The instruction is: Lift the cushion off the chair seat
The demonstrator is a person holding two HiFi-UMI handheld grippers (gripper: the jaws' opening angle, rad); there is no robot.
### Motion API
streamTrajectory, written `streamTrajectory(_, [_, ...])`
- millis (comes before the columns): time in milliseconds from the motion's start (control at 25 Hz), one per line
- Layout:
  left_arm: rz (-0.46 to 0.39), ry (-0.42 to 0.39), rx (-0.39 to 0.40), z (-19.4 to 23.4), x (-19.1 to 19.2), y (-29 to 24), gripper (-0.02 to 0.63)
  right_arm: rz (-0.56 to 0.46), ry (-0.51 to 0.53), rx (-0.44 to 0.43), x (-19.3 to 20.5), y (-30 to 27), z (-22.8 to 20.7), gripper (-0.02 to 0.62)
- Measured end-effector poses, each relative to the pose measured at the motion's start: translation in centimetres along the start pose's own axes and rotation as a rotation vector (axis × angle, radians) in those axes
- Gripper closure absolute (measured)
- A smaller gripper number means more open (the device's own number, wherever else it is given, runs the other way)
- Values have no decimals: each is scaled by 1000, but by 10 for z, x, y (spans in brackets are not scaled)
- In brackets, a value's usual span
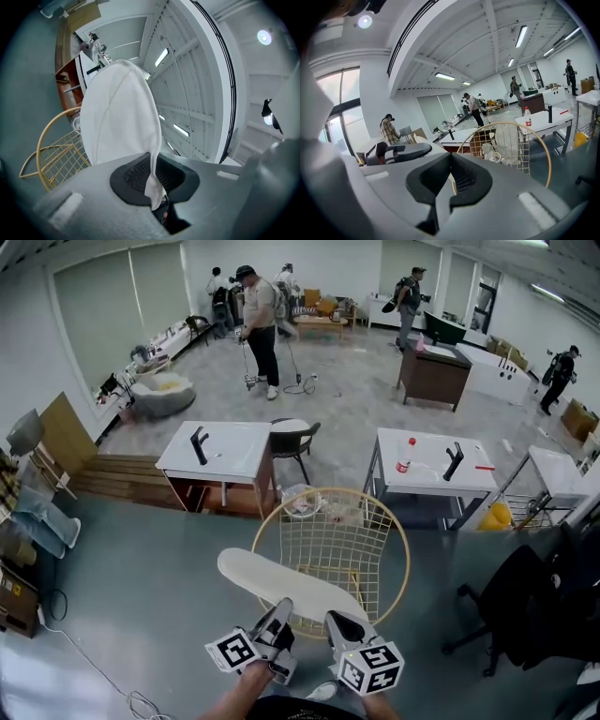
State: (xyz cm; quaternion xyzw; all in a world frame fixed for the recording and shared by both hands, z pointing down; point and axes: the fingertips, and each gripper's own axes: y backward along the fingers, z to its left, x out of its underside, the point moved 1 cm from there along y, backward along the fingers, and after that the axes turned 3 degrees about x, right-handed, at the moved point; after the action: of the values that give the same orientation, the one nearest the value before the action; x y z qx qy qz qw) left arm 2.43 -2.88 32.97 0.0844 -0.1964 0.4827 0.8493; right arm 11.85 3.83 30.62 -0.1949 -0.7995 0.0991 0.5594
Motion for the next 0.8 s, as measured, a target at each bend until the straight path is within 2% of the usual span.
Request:
streamTrajectory(160, [-59,-29,31,-24,-15,3,578,-25,38,-18,-15,4,9,597])
streamTrajectory(320, [-106,-44,20,-29,-20,12,578,-28,79,-28,-15,4,14,598])
streamTrajectory(800, [-130,-42,50,-41,-7,17,577,-41,93,-45,-13,16,19,597])
